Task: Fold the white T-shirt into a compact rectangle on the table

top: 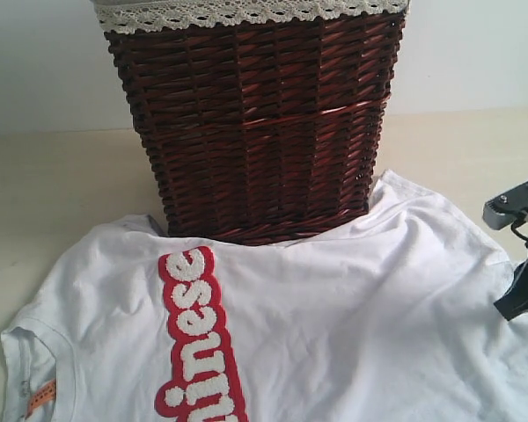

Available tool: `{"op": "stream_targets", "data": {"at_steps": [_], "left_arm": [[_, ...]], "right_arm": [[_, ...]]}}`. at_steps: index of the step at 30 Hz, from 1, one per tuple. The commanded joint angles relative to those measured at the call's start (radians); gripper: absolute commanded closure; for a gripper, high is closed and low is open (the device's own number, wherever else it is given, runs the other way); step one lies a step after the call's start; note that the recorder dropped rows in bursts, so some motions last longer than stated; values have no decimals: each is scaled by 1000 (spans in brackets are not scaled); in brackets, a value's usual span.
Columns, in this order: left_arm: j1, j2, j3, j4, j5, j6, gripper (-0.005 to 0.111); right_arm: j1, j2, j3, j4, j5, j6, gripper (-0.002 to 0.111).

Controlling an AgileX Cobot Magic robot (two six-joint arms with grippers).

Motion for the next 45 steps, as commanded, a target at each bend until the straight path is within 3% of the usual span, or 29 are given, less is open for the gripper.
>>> {"op": "stream_targets", "data": {"at_steps": [1,3,6,12,18,27,33,36,38,41,43,45], "left_arm": [[-3,-5,-2,-6,-10,2,107],[-3,-5,-2,-6,-10,2,107],[-3,-5,-2,-6,-10,2,107],[-3,-5,-2,-6,-10,2,107],[-3,-5,-2,-6,-10,2,107],[-3,-5,-2,-6,-10,2,107],[-3,-5,-2,-6,-10,2,107],[-3,-5,-2,-6,-10,2,107],[-3,-5,-2,-6,-10,2,107],[-3,-5,-2,-6,-10,2,107],[-3,-5,-2,-6,-10,2,107],[-3,-5,-2,-6,-10,2,107]], "right_arm": [[-3,-140,7,13,-18,-36,108],[-3,-213,28,26,-24,-88,108],[-1,-275,94,113,15,-351,108],[-1,-214,281,249,29,-786,108],[-1,-158,357,229,14,-760,108],[-1,-197,389,-84,199,-501,108],[-1,-372,375,-9,143,-493,108],[-1,-469,329,103,131,-496,108],[-1,-527,294,292,121,-553,108],[-1,-538,261,794,166,-852,108],[-1,-485,257,1125,308,-1119,108],[12,-397,252,1312,480,-1121,108]]}}
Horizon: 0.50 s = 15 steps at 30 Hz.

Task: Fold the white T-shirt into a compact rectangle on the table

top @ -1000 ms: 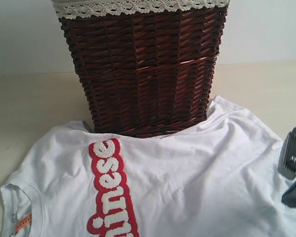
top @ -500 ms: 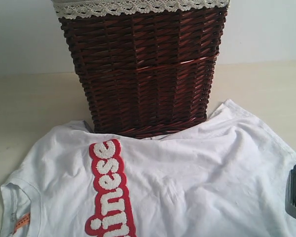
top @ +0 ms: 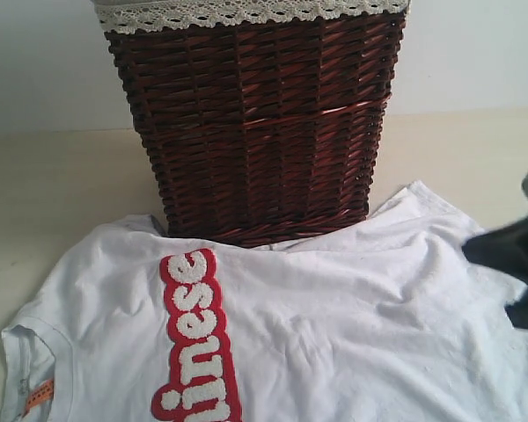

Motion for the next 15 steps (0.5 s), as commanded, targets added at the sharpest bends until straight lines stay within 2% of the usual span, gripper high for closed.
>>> {"op": "stream_targets", "data": {"at_steps": [1,3,7,11,15], "left_arm": [[-3,-5,-2,-6,-10,2,107],[-3,-5,-2,-6,-10,2,107],[-3,-5,-2,-6,-10,2,107],[-3,-5,-2,-6,-10,2,107],[-3,-5,-2,-6,-10,2,107]], "right_arm": [[27,164,-32,464,330,-205,108],[79,257,-62,464,358,-205,106],[197,432,-139,464,242,-205,98],[276,585,-316,464,223,-205,98],[336,693,-514,464,87,-68,98]]}}
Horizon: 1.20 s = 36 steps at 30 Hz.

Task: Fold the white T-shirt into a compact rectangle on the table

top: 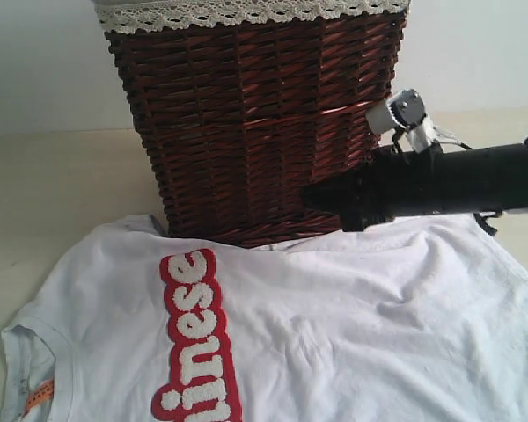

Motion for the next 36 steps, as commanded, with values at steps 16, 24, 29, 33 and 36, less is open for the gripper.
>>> {"op": "stream_targets", "data": {"at_steps": [16,24,29,33,36], "left_arm": [[-3,-5,-2,-6,-10,0,107],[-3,-5,-2,-6,-10,0,107],[-3,-5,-2,-6,-10,0,107],[-3,-5,-2,-6,-10,0,107],[-3,-5,-2,-6,-10,0,107]], "right_arm": [[87,242,-502,9,-340,500,99],[87,47,-427,-457,-213,928,99],[87,-264,-127,-820,-188,850,100],[81,-543,143,-770,-472,351,100],[75,-749,306,-62,-844,183,100]]}}
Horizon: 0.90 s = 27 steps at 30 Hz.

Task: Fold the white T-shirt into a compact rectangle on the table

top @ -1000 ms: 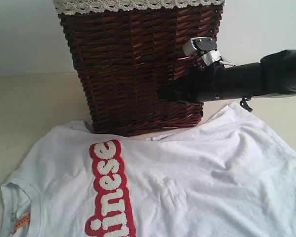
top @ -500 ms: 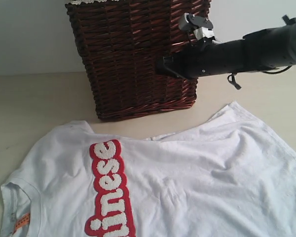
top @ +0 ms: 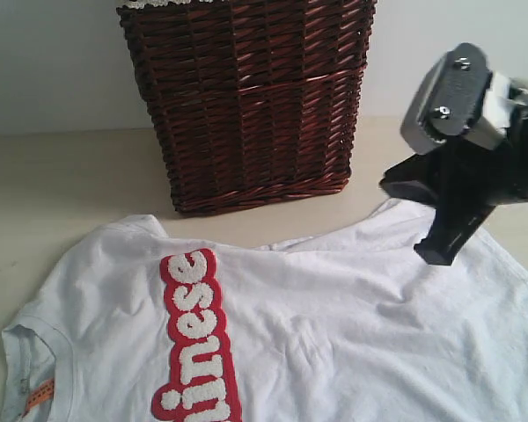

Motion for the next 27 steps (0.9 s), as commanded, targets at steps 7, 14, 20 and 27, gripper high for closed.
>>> {"op": "stream_targets", "data": {"at_steps": [7,14,20,27], "left_arm": [[-3,-5,-2,-6,-10,-2,107],[-2,-5,-2,-9,-11,-2,107],[-2,-5,-2,-9,-9,-2,107],[-2,-5,-2,-9,-9,-2,107]], "right_arm": [[-9,-885,390,693,-316,10,97],[-12,-1271,444,693,-434,-86,97],[-10,-1252,459,693,-563,-78,97],[-10,-1256,608,462,-578,28,97]]}}
